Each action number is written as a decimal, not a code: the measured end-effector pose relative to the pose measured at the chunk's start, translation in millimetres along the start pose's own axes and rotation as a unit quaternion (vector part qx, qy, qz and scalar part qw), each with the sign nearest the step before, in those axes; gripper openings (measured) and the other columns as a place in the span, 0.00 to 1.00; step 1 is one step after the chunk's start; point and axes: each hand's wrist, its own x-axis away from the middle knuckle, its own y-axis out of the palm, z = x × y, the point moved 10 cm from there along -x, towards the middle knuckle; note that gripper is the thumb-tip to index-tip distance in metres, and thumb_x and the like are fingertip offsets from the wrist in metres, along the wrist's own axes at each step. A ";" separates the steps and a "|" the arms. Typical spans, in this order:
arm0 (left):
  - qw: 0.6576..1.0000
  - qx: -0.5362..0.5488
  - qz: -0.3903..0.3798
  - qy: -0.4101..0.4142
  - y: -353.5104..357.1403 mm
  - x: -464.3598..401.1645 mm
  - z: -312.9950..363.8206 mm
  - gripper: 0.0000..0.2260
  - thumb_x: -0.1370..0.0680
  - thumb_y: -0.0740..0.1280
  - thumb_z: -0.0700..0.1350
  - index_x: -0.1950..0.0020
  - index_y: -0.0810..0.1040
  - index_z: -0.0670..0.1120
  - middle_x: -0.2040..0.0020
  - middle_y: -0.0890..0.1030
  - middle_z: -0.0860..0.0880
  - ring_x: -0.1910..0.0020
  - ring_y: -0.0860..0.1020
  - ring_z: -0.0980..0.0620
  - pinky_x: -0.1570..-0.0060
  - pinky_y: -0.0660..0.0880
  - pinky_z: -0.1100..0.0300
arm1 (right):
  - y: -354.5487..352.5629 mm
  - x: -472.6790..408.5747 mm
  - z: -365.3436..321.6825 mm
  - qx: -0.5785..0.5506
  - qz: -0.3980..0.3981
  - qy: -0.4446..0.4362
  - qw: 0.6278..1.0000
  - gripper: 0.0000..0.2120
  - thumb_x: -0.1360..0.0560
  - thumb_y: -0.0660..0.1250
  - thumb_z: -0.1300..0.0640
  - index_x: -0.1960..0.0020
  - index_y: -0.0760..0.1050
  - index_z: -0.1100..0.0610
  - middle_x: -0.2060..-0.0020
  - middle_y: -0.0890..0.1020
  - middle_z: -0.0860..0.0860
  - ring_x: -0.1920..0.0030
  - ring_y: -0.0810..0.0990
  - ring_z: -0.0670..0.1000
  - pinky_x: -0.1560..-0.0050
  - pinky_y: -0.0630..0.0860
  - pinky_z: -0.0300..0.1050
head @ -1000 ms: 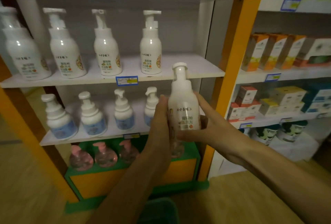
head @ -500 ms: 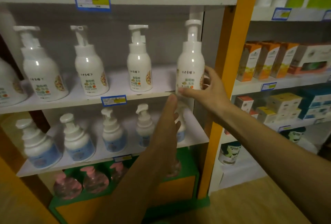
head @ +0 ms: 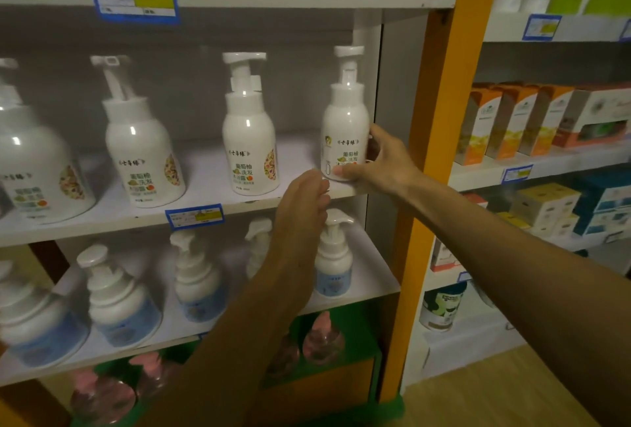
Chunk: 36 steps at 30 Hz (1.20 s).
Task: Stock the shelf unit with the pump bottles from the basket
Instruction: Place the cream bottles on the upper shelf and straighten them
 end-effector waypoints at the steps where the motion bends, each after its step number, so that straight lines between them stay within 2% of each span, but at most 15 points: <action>1: 1.000 0.018 0.004 -0.013 -2.1 -2.9 -5.9 0.08 0.19 0.58 0.49 0.47 0.75 0.50 0.38 0.77 0.47 0.37 0.75 0.49 0.38 0.71 0.54 | -0.9 0.6 1.1 0.007 -0.011 0.002 1.000 0.31 0.34 0.77 0.59 0.35 0.68 0.52 0.45 0.78 0.49 0.47 0.77 0.49 0.60 0.75 0.35; 2: 1.000 0.018 0.008 -0.012 -2.3 -2.3 -5.9 0.06 0.20 0.59 0.48 0.52 0.75 0.53 0.42 0.79 0.49 0.40 0.76 0.50 0.41 0.72 0.56 | -1.3 0.5 3.4 0.010 -0.021 0.007 1.000 0.32 0.34 0.77 0.59 0.34 0.68 0.52 0.45 0.78 0.49 0.47 0.78 0.50 0.61 0.75 0.34; 4: 0.999 0.008 0.033 -0.012 -5.5 -1.1 -6.8 0.06 0.20 0.60 0.48 0.55 0.74 0.56 0.50 0.80 0.54 0.43 0.78 0.53 0.45 0.72 0.59 | -1.1 0.3 6.0 0.009 -0.039 0.018 0.999 0.34 0.34 0.77 0.60 0.32 0.67 0.52 0.42 0.79 0.51 0.45 0.78 0.51 0.61 0.76 0.34; 7: 0.999 -0.005 0.051 0.006 -8.8 0.3 -5.5 0.05 0.21 0.61 0.49 0.53 0.76 0.57 0.51 0.80 0.55 0.46 0.78 0.54 0.47 0.73 0.59 | -6.1 1.3 6.2 0.001 -0.038 0.037 0.999 0.39 0.31 0.74 0.63 0.27 0.59 0.51 0.35 0.75 0.54 0.37 0.75 0.55 0.50 0.77 0.42; 9: 0.998 -0.027 0.057 0.025 -10.8 0.0 0.0 0.06 0.21 0.60 0.48 0.49 0.76 0.56 0.49 0.80 0.53 0.47 0.77 0.55 0.51 0.72 0.62 | -22.1 7.7 8.4 -0.018 0.030 0.049 0.998 0.35 0.27 0.69 0.63 0.25 0.57 0.53 0.33 0.71 0.54 0.34 0.72 0.55 0.43 0.74 0.46; 12: 0.989 -0.112 0.063 0.075 -7.9 -5.2 16.0 0.14 0.20 0.59 0.42 0.34 0.72 0.50 0.39 0.76 0.51 0.46 0.74 0.58 0.51 0.70 0.71 | -39.9 26.7 13.4 -0.035 0.132 0.028 0.990 0.22 0.21 0.60 0.61 0.28 0.63 0.56 0.37 0.73 0.52 0.36 0.72 0.53 0.42 0.71 0.42; 14: 0.973 -0.201 0.053 0.098 -0.4 -13.8 21.4 0.19 0.20 0.56 0.37 0.29 0.66 0.48 0.32 0.72 0.49 0.37 0.71 0.54 0.42 0.67 0.68 | -36.2 34.9 14.0 0.007 0.135 0.009 0.991 0.19 0.20 0.57 0.60 0.29 0.65 0.57 0.36 0.73 0.53 0.37 0.73 0.51 0.42 0.71 0.41; 16: 0.956 -0.279 0.044 0.083 9.0 -26.1 18.1 0.23 0.22 0.56 0.34 0.27 0.62 0.47 0.29 0.68 0.47 0.31 0.67 0.49 0.33 0.65 0.57 | -25.4 37.7 13.9 0.038 0.107 0.000 0.993 0.20 0.21 0.58 0.63 0.29 0.63 0.59 0.36 0.74 0.54 0.37 0.73 0.52 0.43 0.70 0.40; 18: 0.935 -0.347 0.031 0.064 19.9 -37.6 11.1 0.24 0.24 0.59 0.34 0.29 0.63 0.47 0.31 0.71 0.46 0.32 0.68 0.44 0.31 0.65 0.46 | -13.4 39.7 15.6 0.056 0.082 -0.005 0.995 0.23 0.23 0.61 0.66 0.29 0.62 0.59 0.36 0.74 0.55 0.36 0.73 0.54 0.40 0.72 0.43; 19: 0.924 -0.376 0.023 0.057 25.9 -41.0 7.0 0.24 0.26 0.60 0.34 0.30 0.63 0.48 0.33 0.72 0.46 0.33 0.68 0.43 0.32 0.65 0.44 | -8.3 40.9 16.9 0.070 0.079 -0.012 0.994 0.24 0.24 0.63 0.65 0.30 0.63 0.58 0.36 0.74 0.55 0.36 0.73 0.54 0.39 0.73 0.46; 21: 0.908 -0.415 0.023 0.049 33.9 -42.6 0.4 0.25 0.26 0.62 0.36 0.30 0.62 0.49 0.35 0.71 0.47 0.32 0.65 0.44 0.31 0.61 0.46 | -2.9 42.5 20.7 0.085 0.089 -0.027 0.992 0.24 0.26 0.66 0.63 0.32 0.65 0.56 0.37 0.75 0.54 0.37 0.74 0.55 0.38 0.76 0.53; 23: 0.907 -0.415 0.042 0.066 34.6 -39.9 -1.4 0.27 0.26 0.63 0.38 0.29 0.60 0.50 0.34 0.70 0.48 0.31 0.61 0.46 0.31 0.58 0.47 | -2.1 43.1 24.0 0.083 0.110 -0.026 0.990 0.23 0.26 0.68 0.62 0.33 0.65 0.54 0.37 0.75 0.54 0.37 0.74 0.54 0.39 0.76 0.56; 28: 0.903 -0.413 0.048 0.104 31.9 -31.7 -1.3 0.34 0.30 0.61 0.34 0.26 0.57 0.52 0.34 0.69 0.48 0.30 0.60 0.48 0.30 0.57 0.48 | -4.3 42.8 23.9 0.079 0.146 -0.042 0.985 0.21 0.27 0.69 0.59 0.36 0.68 0.54 0.39 0.77 0.53 0.38 0.76 0.55 0.41 0.77 0.56; 36: 0.896 -0.424 0.054 0.125 33.4 -31.2 -2.4 0.36 0.30 0.62 0.34 0.25 0.55 0.52 0.33 0.69 0.48 0.30 0.59 0.48 0.31 0.56 0.50 | -5.8 40.2 24.1 0.070 0.152 -0.030 0.985 0.21 0.27 0.70 0.56 0.37 0.69 0.55 0.38 0.78 0.54 0.39 0.77 0.56 0.42 0.77 0.56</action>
